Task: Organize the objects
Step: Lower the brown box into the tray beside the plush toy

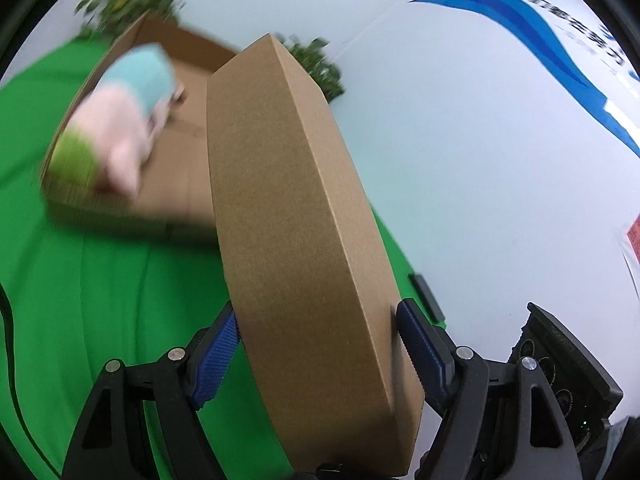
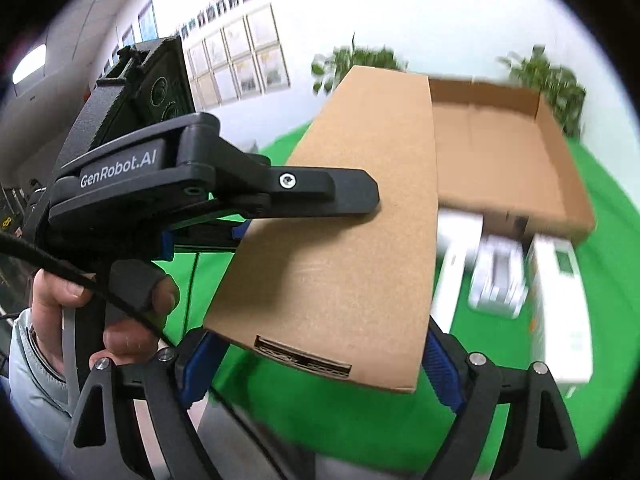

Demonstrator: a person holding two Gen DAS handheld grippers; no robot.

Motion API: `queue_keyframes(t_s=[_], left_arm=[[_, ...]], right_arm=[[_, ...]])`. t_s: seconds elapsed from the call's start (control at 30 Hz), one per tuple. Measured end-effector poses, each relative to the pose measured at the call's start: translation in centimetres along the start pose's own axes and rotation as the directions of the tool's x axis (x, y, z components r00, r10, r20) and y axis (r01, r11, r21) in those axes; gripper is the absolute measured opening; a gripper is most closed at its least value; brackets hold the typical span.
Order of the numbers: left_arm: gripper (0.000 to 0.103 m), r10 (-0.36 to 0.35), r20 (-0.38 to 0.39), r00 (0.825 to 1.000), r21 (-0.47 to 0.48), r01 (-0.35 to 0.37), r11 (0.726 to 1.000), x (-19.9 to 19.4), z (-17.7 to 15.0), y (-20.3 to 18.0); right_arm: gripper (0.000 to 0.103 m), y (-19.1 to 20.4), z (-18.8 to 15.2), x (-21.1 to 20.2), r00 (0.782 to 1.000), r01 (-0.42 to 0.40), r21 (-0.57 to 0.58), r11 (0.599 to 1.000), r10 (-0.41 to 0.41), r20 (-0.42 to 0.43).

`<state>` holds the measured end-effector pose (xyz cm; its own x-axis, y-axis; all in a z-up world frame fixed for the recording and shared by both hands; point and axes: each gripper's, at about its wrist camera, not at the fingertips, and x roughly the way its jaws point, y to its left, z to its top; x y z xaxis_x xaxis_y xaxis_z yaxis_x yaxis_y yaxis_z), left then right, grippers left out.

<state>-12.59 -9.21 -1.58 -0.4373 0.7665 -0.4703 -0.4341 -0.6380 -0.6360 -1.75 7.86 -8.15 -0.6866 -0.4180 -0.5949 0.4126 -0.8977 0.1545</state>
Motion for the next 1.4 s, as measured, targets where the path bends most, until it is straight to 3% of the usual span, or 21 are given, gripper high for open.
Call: queue_keyframes(t_s=[0.2, 0.37, 0.57, 0.83, 0.93, 1.1, 1.27, 1.4], left_arm=[[0.075, -0.003, 0.037, 0.999, 0.085, 0.000, 0.996, 1.0, 7.3, -1.1], [0.075, 0.033, 0.031, 0.999, 0.075, -0.036, 0.997, 2.7, 12.4, 0.4], [0.075, 0.103, -0.022, 0.994, 0.020, -0.102, 0.995, 4.9, 15.1, 4.9], [0.076, 0.181, -0.103, 0.978, -0.037, -0.185, 0.982, 10.2, 14.4, 9.4], [0.076, 0.219, -0.118, 0.969, -0.034, -0.224, 0.974, 11.1, 14.5, 10.5], [0.075, 0.242, -0.101, 0.965, -0.027, -0.246, 0.969, 11.1, 15.2, 12.0], [0.075, 0.291, -0.005, 0.957, 0.036, -0.290, 0.956, 8.2, 15.8, 11.2], [0.075, 0.361, -0.005, 0.932, 0.029, -0.361, 0.932, 6.1, 15.5, 12.1]], right_arm=[[0.086, -4.1, 8.1, 3.6, 0.997, 0.022, -0.020, 1.000, -0.020, 0.075], [0.086, -6.9, 13.3, 7.1, 0.999, -0.012, -0.015, 1.000, 0.012, 0.049], [0.086, -10.3, 14.6, 13.2, 0.996, -0.084, 0.054, 0.995, 0.086, -0.038], [0.086, -14.0, 14.1, 18.8, 0.979, -0.143, 0.162, 0.976, 0.164, -0.123], [0.085, -13.1, 13.3, 19.3, 0.970, -0.158, 0.190, 0.969, 0.188, -0.151], [0.085, -12.5, 13.7, 19.2, 0.976, -0.144, 0.160, 0.977, 0.167, -0.143], [0.085, -12.1, 14.3, 19.5, 0.980, -0.102, 0.146, 0.984, 0.124, -0.156], [0.086, -12.6, 15.0, 21.2, 0.976, -0.028, 0.108, 0.994, 0.050, -0.212]])
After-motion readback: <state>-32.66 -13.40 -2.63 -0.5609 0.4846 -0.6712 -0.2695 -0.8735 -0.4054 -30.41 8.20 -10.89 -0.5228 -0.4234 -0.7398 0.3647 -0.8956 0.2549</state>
